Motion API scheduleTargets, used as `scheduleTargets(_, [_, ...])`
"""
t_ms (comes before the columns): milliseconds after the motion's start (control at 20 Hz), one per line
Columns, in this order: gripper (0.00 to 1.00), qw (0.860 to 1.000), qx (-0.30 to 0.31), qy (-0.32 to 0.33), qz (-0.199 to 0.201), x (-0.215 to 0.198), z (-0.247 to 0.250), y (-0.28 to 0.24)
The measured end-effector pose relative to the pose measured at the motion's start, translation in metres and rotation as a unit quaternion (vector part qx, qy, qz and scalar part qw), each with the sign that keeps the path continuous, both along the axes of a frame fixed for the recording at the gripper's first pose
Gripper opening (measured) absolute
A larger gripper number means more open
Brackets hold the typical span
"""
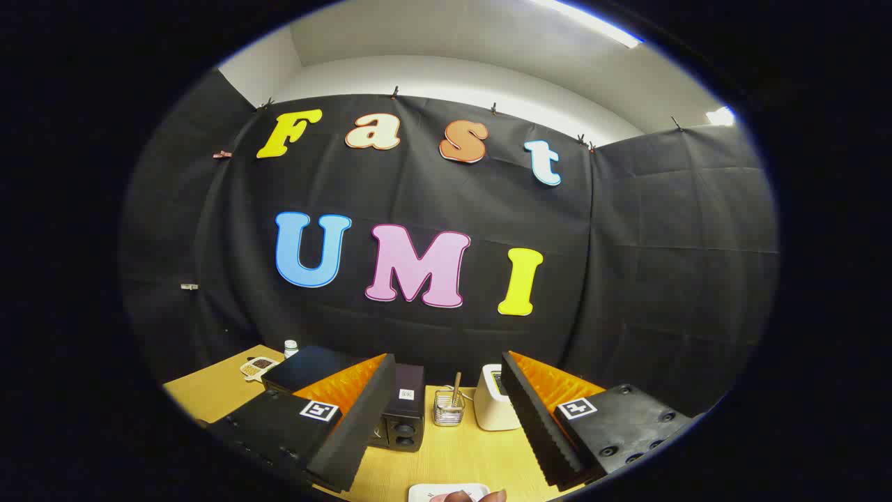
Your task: Open the toaster oven, put the food inside, and close the toaster oven door.
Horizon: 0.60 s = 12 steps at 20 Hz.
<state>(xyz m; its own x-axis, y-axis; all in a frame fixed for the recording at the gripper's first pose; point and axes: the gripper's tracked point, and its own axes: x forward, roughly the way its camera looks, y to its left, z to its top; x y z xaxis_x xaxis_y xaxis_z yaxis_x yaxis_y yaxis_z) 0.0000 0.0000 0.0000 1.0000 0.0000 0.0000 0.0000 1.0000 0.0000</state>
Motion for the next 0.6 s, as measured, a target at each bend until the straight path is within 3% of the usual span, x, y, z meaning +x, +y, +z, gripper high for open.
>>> scheduleTargets(600, [0.98, 1.0, 0.014, 0.01, -0.024, 0.0086, -0.0013, 0.0056])
